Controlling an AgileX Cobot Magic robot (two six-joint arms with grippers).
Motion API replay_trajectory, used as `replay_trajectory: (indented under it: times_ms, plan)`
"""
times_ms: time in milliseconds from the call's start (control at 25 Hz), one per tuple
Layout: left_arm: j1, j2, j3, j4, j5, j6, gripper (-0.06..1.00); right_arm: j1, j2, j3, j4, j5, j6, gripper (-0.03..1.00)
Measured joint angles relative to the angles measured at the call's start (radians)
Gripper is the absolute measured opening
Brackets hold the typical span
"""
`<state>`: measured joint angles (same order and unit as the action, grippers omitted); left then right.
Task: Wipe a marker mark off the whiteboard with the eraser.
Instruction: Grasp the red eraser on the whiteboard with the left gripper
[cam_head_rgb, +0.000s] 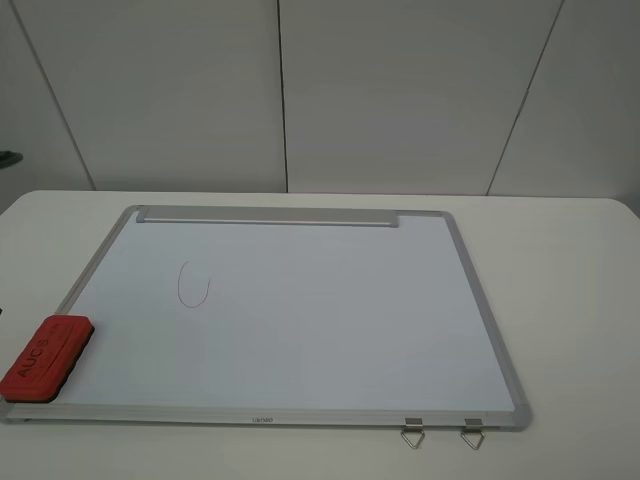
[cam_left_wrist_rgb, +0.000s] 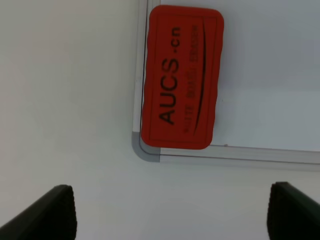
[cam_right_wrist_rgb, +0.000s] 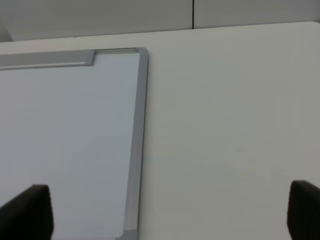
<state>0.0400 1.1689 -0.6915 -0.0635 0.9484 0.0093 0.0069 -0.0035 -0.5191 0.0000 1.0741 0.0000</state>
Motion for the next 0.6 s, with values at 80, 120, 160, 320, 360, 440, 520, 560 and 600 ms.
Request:
replay_trajectory:
  times_ms: [80, 120, 160, 320, 360, 440, 520, 560, 600]
  plan:
    - [0.0, 0.052, 0.0, 0.0, -0.025, 0.003, 0.73, 0.0, 0.0, 0.0, 0.0, 0.0, 0.0, 0.83]
    - [-0.001, 0.075, 0.0, 0.0, -0.041, 0.004, 0.73, 0.0, 0.0, 0.0, 0.0, 0.0, 0.0, 0.83]
    - [-0.007, 0.093, 0.0, 0.002, -0.055, 0.004, 0.73, 0.0, 0.0, 0.0, 0.0, 0.0, 0.0, 0.83]
    - [-0.065, 0.172, 0.0, 0.025, -0.13, 0.004, 0.73, 0.0, 0.0, 0.0, 0.0, 0.0, 0.0, 0.83]
    - [-0.076, 0.194, 0.0, 0.026, -0.143, -0.001, 0.73, 0.0, 0.0, 0.0, 0.0, 0.0, 0.0, 0.83]
    - [-0.086, 0.237, 0.0, 0.026, -0.165, -0.009, 0.73, 0.0, 0.0, 0.0, 0.0, 0.0, 0.0, 0.83]
    - [-0.09, 0.282, 0.0, 0.028, -0.179, -0.029, 0.73, 0.0, 0.0, 0.0, 0.0, 0.0, 0.0, 0.83]
    - [-0.09, 0.303, 0.0, 0.029, -0.186, -0.031, 0.73, 0.0, 0.0, 0.0, 0.0, 0.0, 0.0, 0.83]
    - [-0.09, 0.319, 0.0, 0.029, -0.192, -0.031, 0.73, 0.0, 0.0, 0.0, 0.0, 0.0, 0.0, 0.83]
